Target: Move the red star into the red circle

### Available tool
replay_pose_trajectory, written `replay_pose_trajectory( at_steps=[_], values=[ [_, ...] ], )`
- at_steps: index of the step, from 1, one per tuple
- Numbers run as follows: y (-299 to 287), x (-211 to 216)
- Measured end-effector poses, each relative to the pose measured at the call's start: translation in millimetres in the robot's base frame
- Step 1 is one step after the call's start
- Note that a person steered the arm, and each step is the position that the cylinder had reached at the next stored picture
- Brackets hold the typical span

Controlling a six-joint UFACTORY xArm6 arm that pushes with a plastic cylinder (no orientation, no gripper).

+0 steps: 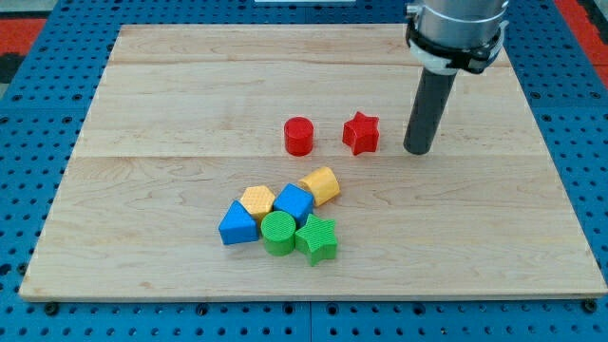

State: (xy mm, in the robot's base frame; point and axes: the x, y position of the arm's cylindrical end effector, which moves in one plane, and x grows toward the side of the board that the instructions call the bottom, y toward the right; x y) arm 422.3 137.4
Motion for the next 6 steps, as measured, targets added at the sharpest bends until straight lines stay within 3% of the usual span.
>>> replay_pose_trajectory(
  at_steps=[2,4,5,6],
  values=[
    [-56.3,-14.9],
    [-127.5,8.9],
    [-103.9,42.4],
    [-126.5,44.8]
  ],
)
